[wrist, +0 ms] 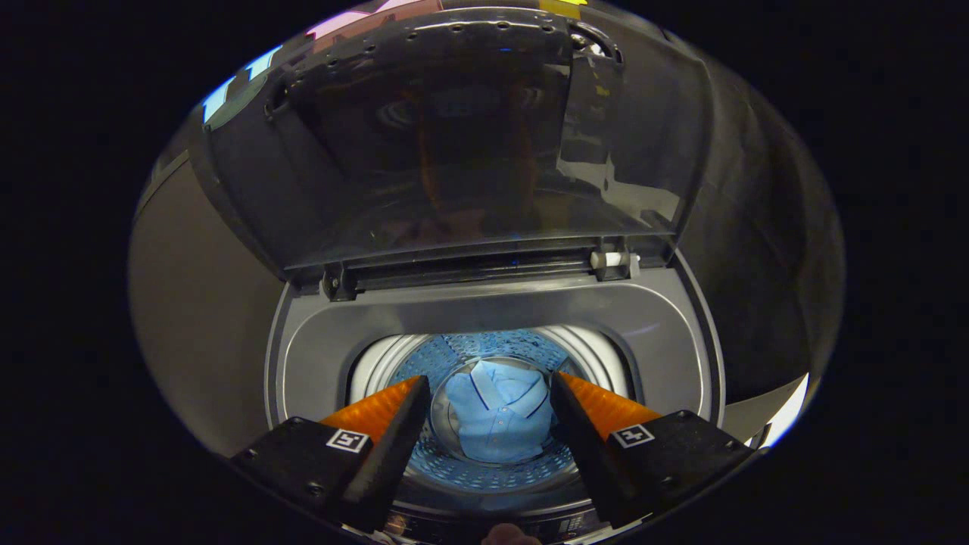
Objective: Put the clothes into the washing machine and then close the washing machine lid.
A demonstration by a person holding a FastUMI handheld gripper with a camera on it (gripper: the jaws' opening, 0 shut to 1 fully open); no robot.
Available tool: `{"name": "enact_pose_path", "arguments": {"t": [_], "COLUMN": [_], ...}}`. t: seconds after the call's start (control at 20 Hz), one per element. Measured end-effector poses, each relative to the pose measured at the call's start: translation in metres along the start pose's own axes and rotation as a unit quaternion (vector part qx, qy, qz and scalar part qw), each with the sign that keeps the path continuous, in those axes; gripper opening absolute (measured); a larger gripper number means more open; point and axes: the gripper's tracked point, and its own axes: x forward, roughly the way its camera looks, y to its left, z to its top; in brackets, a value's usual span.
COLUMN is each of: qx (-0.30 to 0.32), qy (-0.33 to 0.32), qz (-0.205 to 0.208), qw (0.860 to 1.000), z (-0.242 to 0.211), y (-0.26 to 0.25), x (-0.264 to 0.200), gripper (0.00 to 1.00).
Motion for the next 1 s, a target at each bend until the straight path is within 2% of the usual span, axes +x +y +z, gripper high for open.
{"name": "enact_pose_path", "arguments": {"t": [0.15, 0.3, 0.4, 0.55, 0.8, 0.9, 1.0], "qx": [0.017, 0.015, 0.02, 0.024, 0.022, 0.009, -0.008], "qy": [-0.015, -0.046, -0.049, -0.107, -0.242, -0.29, -0.31], "qz": [0.009, 0.002, 0.012, 0.021, 0.031, 0.033, 0.023], "qw": [1.0, 0.999, 0.999, 0.994, 0.97, 0.956, 0.95], "z": [0.005, 0.015, 0.018, 0.05, 0.159, 0.212, 0.259], "y": [0.002, -0.004, 0.001, 0.004, 0.01, 0.02, 0.029], "x": [-0.008, -0.019, -0.037, -0.074, -0.139, -0.15, -0.149], "gripper": [1.0, 1.0, 1.0, 0.99, 0.99, 0.99, 0.99]}}
